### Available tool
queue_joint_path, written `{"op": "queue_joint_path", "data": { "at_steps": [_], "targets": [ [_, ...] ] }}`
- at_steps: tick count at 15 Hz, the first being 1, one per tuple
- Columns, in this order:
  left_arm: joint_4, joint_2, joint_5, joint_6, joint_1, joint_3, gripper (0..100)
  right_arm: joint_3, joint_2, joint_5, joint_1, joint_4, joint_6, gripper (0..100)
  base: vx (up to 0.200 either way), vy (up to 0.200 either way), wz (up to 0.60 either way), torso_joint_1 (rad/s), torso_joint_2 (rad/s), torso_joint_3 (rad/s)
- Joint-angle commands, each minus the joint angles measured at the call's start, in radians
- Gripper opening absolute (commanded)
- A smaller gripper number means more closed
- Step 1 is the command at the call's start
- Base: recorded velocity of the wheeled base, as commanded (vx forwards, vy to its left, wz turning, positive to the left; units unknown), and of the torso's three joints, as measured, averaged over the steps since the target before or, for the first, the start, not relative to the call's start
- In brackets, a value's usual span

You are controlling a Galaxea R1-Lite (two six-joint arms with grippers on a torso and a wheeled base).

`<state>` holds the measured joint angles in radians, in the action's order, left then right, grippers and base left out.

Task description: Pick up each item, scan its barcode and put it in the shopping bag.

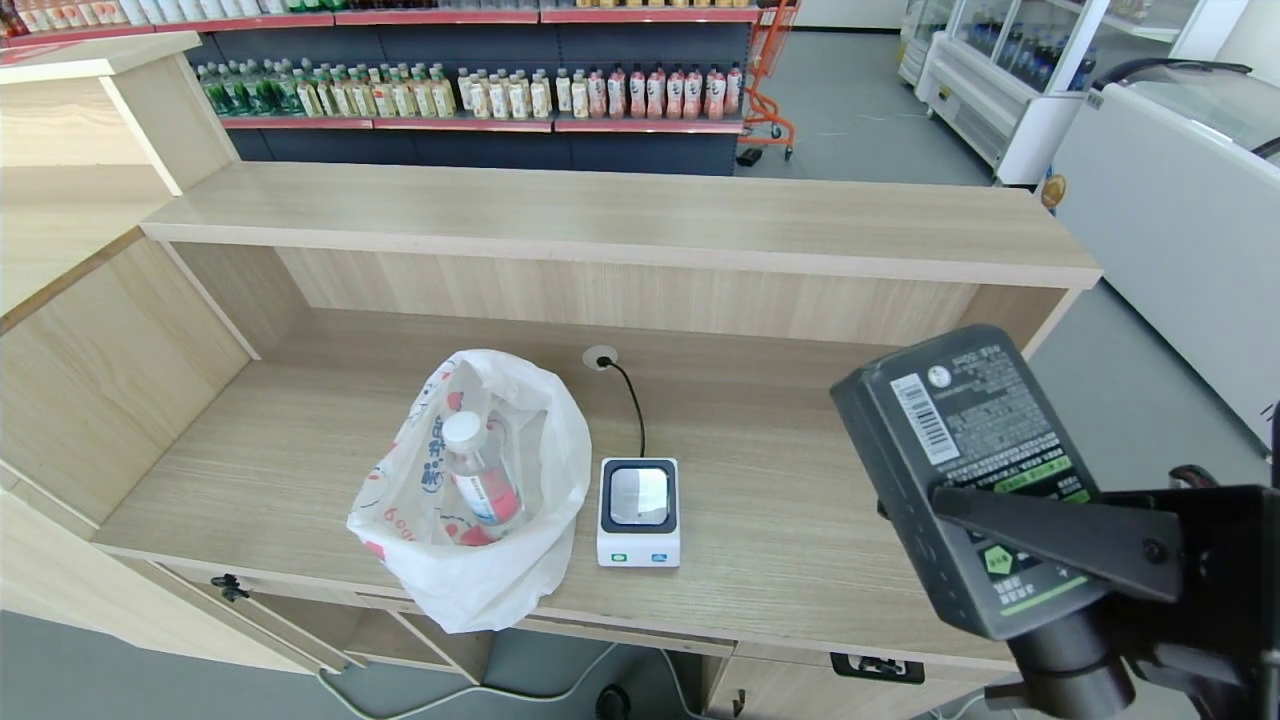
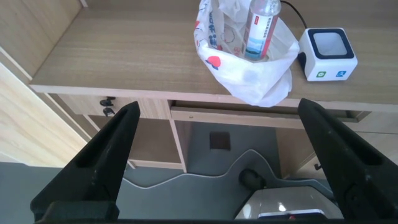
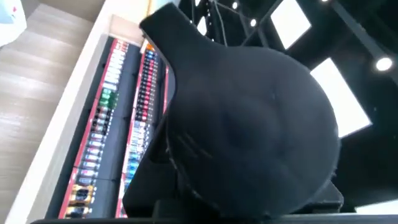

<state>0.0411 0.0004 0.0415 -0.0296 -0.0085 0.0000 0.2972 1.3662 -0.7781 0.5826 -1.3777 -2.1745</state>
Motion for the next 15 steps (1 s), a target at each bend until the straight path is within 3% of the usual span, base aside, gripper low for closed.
{"op": "queue_joint_path", "data": {
  "at_steps": [1, 6, 15],
  "targets": [
    [0.000, 0.000, 0.000, -0.001, -0.001, 0.000, 100, 0.005, -0.095, -0.003, 0.020, 0.046, -0.015, 0, 0.000, 0.000, 0.00, 0.000, 0.00, 0.000],
    [0.000, 0.000, 0.000, -0.001, -0.001, 0.000, 100, 0.026, -0.108, -0.003, 0.125, 0.042, 0.016, 0, 0.000, 0.000, 0.00, 0.000, 0.00, 0.000],
    [0.000, 0.000, 0.000, -0.001, -0.001, 0.000, 100, 0.022, -0.130, -0.007, 0.183, 0.051, 0.016, 0, 0.000, 0.000, 0.00, 0.000, 0.00, 0.000]
  ]
}}
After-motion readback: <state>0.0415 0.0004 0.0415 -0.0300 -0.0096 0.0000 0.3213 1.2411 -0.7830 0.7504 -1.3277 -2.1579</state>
